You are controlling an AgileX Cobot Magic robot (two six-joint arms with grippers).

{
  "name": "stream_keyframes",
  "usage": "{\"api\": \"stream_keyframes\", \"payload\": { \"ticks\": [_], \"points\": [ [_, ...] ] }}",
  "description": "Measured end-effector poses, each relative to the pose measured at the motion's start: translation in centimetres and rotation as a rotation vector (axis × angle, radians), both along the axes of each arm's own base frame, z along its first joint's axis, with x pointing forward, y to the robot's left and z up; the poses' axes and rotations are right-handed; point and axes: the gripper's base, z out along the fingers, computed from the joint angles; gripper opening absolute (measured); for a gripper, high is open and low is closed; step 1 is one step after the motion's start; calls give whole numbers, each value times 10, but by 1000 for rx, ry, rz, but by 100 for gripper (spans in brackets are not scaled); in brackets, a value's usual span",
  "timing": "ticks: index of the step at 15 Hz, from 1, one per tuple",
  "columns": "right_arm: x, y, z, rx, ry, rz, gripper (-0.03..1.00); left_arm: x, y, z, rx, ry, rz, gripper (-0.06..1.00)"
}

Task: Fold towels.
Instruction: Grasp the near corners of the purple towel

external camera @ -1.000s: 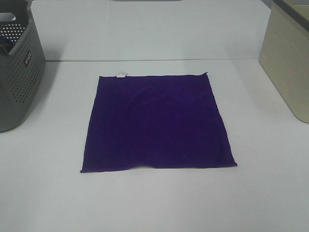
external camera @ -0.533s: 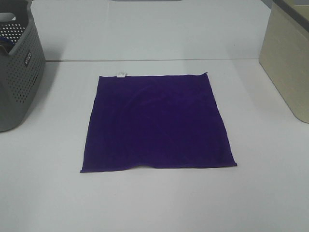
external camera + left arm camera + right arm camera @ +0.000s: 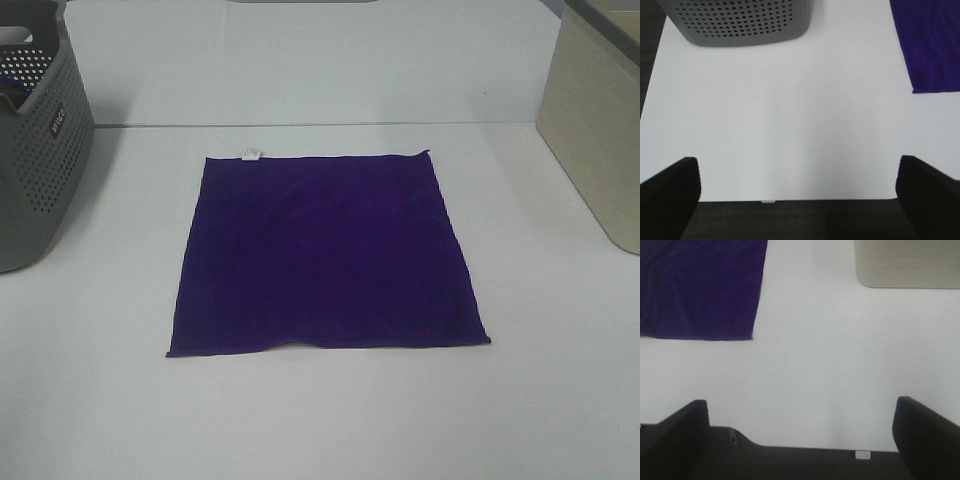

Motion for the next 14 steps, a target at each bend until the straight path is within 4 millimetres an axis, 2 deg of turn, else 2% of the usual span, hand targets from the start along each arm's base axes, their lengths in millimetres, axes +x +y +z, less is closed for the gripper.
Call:
{"api": "stream_keyframes", "payload": {
  "ticks": [1,2,3,5,7,9,10,11,14],
  "points": [
    [25,3,17,0,60,-4,96,24,1,5,4,86,-8,99],
    [50,6,25,0,130,-8,96,49,1,5,5,177,-13,99],
    [77,9,25,-7,214,-5,96,70,2,3,6,233,-18,99],
    [130,18,11,-2,356,37,96,108,3,-6,4,302,-24,99],
    [173,35,-15,81,464,137,96,140,-1,-27,-43,381,-60,99],
    [207,51,-44,168,532,254,96,172,-16,-54,-130,440,-146,99],
    [228,60,-68,243,584,287,96,194,-36,-77,-179,484,-206,99],
    [241,64,-85,282,614,292,96,208,-54,-96,-194,521,-243,99],
    [262,68,-125,303,692,280,96,241,-96,-141,-234,604,-290,99]
  ]
}}
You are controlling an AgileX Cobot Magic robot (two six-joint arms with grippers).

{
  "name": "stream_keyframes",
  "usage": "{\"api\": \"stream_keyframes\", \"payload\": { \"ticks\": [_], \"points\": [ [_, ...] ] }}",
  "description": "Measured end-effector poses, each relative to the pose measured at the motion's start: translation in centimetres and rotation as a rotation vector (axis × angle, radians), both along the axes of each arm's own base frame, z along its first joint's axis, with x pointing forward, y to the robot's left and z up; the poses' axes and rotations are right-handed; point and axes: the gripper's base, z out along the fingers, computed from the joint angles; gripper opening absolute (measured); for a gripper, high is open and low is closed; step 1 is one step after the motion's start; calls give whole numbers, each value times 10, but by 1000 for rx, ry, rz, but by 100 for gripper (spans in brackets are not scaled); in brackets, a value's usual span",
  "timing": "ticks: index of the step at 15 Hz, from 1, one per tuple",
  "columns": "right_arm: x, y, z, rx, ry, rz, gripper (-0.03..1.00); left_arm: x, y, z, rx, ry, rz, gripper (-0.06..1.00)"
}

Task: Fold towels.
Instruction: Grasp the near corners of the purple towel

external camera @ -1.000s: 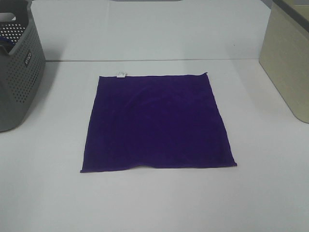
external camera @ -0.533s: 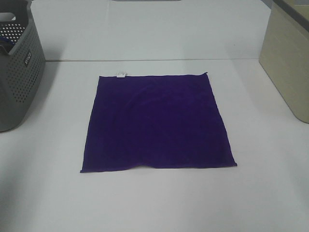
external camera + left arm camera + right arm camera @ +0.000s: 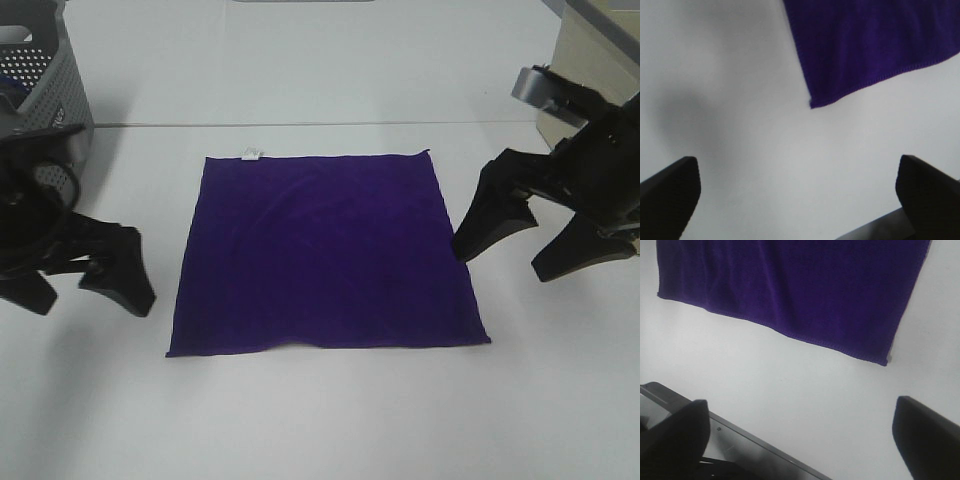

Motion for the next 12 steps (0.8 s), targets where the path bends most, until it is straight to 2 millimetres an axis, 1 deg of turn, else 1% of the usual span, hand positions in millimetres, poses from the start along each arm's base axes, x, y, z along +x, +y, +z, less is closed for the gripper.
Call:
{"api": "stream_keyframes", "payload": {
  "ticks": [2,3,7,9,11,12],
  "points": [
    [5,0,-16,-5,48,-2,96,19,-9,-17,-5,25,8,99],
    [5,1,-19,-6,59,-3,96,24,-10,-21,-4,31,10,99],
    [6,1,-21,1,62,-11,96,31,-13,-21,-26,-3,42,99],
    [11,0,-22,-11,22,-34,96,33,-13,-25,-29,-11,57,99],
    [15,0,-25,-13,6,-56,96,35,-14,-37,-35,18,72,99],
    [18,0,-31,-18,9,-67,95,36,-15,-46,-34,38,65,99]
  ]
}}
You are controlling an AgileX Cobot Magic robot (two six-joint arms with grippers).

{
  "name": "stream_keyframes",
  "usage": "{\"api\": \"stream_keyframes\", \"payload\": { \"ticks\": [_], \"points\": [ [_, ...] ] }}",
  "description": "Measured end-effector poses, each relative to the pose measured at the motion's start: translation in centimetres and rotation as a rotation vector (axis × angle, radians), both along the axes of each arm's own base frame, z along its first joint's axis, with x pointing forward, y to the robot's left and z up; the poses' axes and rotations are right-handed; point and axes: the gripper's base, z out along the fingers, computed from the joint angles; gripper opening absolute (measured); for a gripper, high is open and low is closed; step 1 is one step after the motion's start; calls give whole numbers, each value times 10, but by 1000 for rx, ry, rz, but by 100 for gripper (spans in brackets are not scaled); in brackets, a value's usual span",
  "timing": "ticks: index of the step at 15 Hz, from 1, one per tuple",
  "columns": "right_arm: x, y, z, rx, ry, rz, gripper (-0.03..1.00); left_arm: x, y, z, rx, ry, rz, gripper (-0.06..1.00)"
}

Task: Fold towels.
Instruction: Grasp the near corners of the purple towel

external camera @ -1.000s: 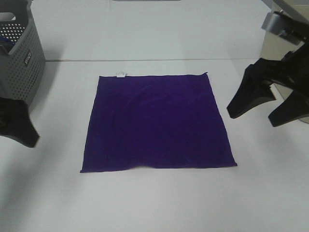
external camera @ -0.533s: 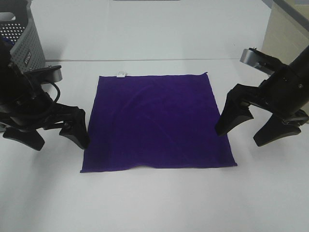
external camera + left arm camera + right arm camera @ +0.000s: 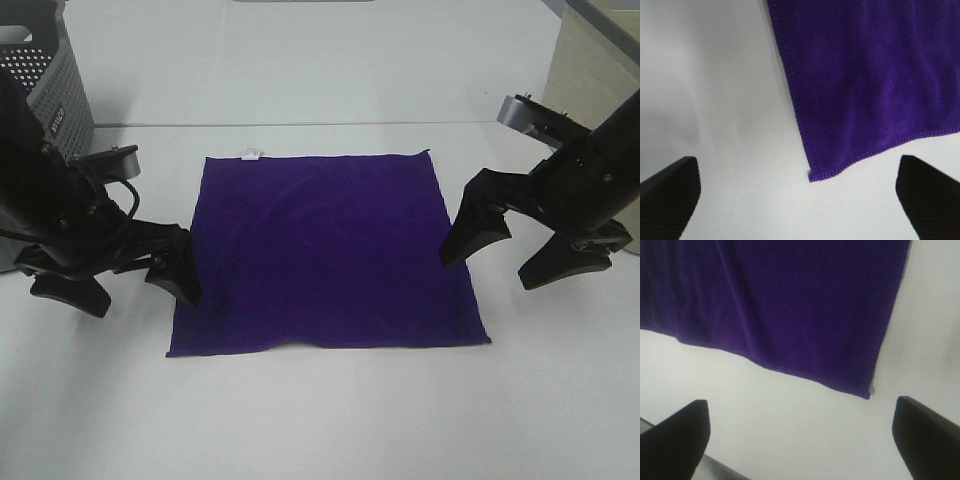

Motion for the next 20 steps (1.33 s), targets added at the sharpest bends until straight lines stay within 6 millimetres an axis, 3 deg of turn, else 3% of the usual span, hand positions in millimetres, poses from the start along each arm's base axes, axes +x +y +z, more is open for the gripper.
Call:
{"api": "stream_keyframes", "payload": {
  "ticks": [5,8,20],
  "points": [
    [16,-4,-42,-57,15,-60,95,17,-5,-22,-4,-2,-16,99],
    [17,-4,-65,-72,71,-64,94,22,-6,-25,-9,-24,8,99],
    [19,-3,-68,-58,88,-71,93,21,-9,-30,-35,31,0,99]
  ]
}}
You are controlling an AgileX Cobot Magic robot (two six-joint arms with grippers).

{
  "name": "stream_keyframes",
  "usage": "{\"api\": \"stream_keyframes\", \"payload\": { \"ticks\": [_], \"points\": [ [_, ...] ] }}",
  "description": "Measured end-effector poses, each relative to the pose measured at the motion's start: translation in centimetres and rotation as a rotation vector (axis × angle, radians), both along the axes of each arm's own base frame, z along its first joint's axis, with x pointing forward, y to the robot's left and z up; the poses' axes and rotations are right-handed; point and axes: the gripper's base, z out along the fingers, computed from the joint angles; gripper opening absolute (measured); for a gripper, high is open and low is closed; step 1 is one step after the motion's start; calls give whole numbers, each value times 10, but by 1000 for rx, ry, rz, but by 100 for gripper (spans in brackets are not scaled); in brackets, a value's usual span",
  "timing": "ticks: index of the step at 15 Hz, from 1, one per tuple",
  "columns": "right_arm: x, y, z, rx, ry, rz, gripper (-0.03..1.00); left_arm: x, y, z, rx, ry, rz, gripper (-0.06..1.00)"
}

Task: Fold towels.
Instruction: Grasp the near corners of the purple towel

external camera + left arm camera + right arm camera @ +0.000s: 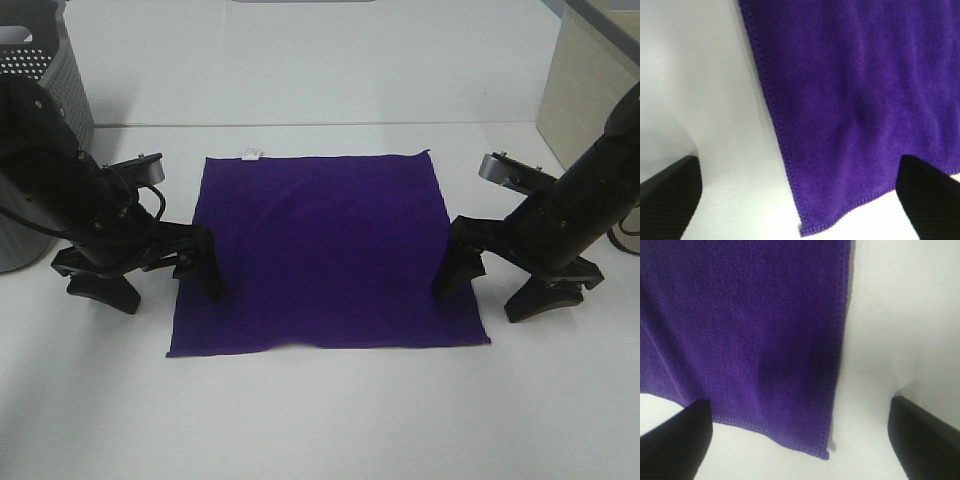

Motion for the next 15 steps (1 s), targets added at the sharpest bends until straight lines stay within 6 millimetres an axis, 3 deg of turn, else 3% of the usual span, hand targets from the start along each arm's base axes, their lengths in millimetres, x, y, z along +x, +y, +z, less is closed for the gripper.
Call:
{"api": "stream_keyframes", "payload": {
  "ticks": [2,5,8,11,12,13,15],
  "points": [
    [0,2,-3,28,18,-24,88,-2,-4,0,-21,22,6,96],
    [-1,19,-11,79,40,-13,71,-6,-20,-5,-62,62,12,85],
    [-3,37,-17,81,43,36,41,-1,-45,-14,-116,130,-2,62],
    [-3,37,-20,71,42,38,18,-1,-61,-23,-124,158,-41,13],
    [-3,36,-21,70,42,38,10,0,-63,-24,-123,157,-53,2],
    [-3,36,-21,68,41,42,2,0,-63,-24,-121,154,-60,0],
    [-3,37,-21,70,44,48,2,0,-62,-24,-114,153,-76,0]
  ]
}}
